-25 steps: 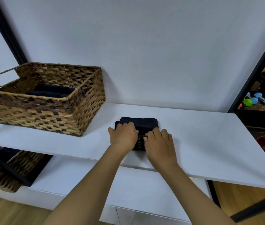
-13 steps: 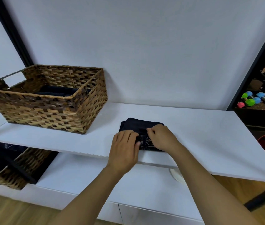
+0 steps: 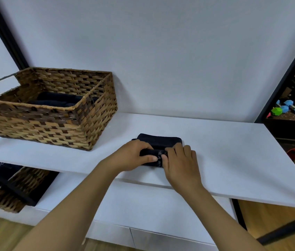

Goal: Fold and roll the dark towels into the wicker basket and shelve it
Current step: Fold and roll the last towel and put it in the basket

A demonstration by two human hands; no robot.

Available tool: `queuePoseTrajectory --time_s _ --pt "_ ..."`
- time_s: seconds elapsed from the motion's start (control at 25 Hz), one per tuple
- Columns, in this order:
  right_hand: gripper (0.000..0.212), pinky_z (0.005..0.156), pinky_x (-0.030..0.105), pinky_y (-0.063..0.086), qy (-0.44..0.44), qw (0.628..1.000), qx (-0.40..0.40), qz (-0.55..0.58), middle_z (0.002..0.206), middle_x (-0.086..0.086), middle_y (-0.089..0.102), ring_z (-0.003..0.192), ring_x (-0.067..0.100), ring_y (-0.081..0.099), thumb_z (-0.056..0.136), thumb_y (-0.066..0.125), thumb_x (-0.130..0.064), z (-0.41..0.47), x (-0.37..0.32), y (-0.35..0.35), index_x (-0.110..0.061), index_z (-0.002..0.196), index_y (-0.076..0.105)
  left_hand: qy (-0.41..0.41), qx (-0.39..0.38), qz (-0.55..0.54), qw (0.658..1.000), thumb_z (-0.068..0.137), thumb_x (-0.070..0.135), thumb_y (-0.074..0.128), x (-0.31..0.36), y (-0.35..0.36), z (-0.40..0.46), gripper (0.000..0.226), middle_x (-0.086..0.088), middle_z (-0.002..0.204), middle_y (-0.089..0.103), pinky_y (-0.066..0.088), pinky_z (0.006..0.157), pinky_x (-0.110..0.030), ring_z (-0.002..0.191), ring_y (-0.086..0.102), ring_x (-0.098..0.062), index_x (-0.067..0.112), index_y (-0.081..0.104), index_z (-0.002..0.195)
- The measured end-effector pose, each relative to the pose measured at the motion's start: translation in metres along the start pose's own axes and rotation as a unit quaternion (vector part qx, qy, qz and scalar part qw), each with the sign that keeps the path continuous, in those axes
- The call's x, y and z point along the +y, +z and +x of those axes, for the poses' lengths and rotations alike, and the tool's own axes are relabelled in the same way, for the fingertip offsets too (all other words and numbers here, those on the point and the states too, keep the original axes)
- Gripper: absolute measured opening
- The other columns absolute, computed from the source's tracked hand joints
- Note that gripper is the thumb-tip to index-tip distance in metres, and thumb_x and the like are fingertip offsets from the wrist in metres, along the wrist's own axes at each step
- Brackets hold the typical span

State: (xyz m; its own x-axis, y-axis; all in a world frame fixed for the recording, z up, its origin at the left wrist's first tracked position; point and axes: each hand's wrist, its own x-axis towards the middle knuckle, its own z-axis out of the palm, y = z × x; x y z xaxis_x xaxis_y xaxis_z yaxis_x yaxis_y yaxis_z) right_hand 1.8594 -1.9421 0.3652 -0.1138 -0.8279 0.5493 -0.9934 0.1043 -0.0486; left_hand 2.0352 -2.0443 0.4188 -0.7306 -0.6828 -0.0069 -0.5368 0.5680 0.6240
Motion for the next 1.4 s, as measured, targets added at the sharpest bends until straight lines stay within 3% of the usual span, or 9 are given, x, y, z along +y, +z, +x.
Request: queuePoseTrajectory --time_s 0.12,0.32,0.4,0.52,0.68,0.88,1.12,1.32,1.4 --pt "0.045 0.062 0.035 0.036 0.021 0.999 0.004 0.029 0.08 0.003 0.057 0.072 0.027 0.05 0.099 0.034 -0.039 0.013 0.006 0.003 -0.015 0.078 0.065 -0.046 -0.016 -0.108 0.993 0.092 0.046 0.069 -0.005 -0.001 0.011 0.019 0.005 0.094 0.07 0.052 0.083 -0.037 0.089 0.065 -0.014 0.028 0.07 0.097" --pt "0.054 0.053 0.031 0.031 0.101 0.983 -0.1 0.114 0.061 -0.003 0.052 0.061 0.023 0.052 0.105 0.033 -0.04 0.049 0.011 -0.007 -0.013 0.06 0.049 -0.051 0.107 -0.202 0.972 0.095 0.042 0.064 -0.005 0.017 0.012 0.016 0.008 0.09 0.067 0.053 0.076 -0.032 0.086 0.063 -0.012 0.026 0.062 0.093" --pt "0.055 0.05 0.03 0.033 0.136 0.968 -0.163 0.134 0.061 0.0 0.055 0.057 0.022 0.053 0.105 0.033 -0.042 0.061 0.015 -0.007 -0.013 0.063 0.052 -0.011 0.234 -0.003 0.972 0.1 0.039 0.054 -0.003 0.031 0.012 0.018 0.008 0.091 0.064 0.048 0.072 -0.032 0.087 0.057 -0.016 0.024 0.061 0.094" --pt "0.054 0.048 0.029 0.032 0.174 0.938 -0.23 0.192 0.057 0.003 0.047 0.051 0.022 0.044 0.103 0.038 -0.039 0.079 0.021 -0.007 -0.01 0.058 0.042 0.045 0.34 0.268 0.9 0.102 0.029 0.044 0.001 0.06 0.005 0.024 0.005 0.094 0.063 0.037 0.075 -0.036 0.083 0.056 -0.021 0.019 0.066 0.101" --pt "0.049 0.054 0.032 0.029 0.158 0.909 -0.308 0.234 0.058 0.001 0.039 0.056 0.021 0.038 0.105 0.036 -0.036 0.076 0.029 -0.019 -0.015 0.061 0.034 0.044 0.311 0.321 0.893 0.103 0.04 0.038 0.006 0.063 -0.001 0.039 0.005 0.078 0.064 0.033 0.065 -0.036 0.07 0.055 -0.021 0.018 0.066 0.087" --pt "0.042 0.065 0.034 0.032 0.026 0.998 -0.049 0.0 0.086 0.007 0.053 0.075 0.028 0.048 0.1 0.03 -0.037 0.023 0.008 -0.016 -0.012 0.085 0.06 -0.034 0.18 0.296 0.938 0.106 0.046 0.025 0.028 0.035 0.007 0.047 0.002 0.074 0.064 0.033 0.062 -0.034 0.069 0.057 -0.022 0.021 0.057 0.081" --pt "0.045 0.059 0.034 0.031 0.032 0.999 -0.022 -0.003 0.077 0.003 0.058 0.069 0.029 0.051 0.099 0.033 -0.038 0.017 0.009 -0.011 -0.014 0.076 0.063 -0.11 -0.014 0.213 0.971 0.108 0.042 0.024 0.027 0.009 0.041 0.045 0.004 0.082 0.052 0.039 0.071 -0.036 0.086 0.054 -0.022 0.022 0.046 0.075" --pt "0.048 0.062 0.034 0.038 0.09 0.978 -0.17 0.079 0.079 0.0 0.06 0.079 0.026 0.058 0.105 0.028 -0.04 0.054 0.02 -0.012 -0.014 0.077 0.057 0.072 0.279 0.249 0.925 0.102 0.03 0.042 0.014 0.044 0.017 0.026 0.003 0.085 0.056 0.039 0.066 -0.036 0.078 0.053 -0.023 0.017 0.06 0.088" --pt "0.049 0.06 0.032 0.04 0.126 0.955 -0.242 0.116 0.074 0.001 0.058 0.071 0.025 0.057 0.104 0.03 -0.042 0.071 0.027 -0.009 -0.012 0.075 0.056 0.09 0.303 0.253 0.915 0.096 0.042 0.051 0.004 0.06 0.001 0.03 0.003 0.095 0.06 0.041 0.072 -0.036 0.083 0.053 -0.021 0.017 0.065 0.106"
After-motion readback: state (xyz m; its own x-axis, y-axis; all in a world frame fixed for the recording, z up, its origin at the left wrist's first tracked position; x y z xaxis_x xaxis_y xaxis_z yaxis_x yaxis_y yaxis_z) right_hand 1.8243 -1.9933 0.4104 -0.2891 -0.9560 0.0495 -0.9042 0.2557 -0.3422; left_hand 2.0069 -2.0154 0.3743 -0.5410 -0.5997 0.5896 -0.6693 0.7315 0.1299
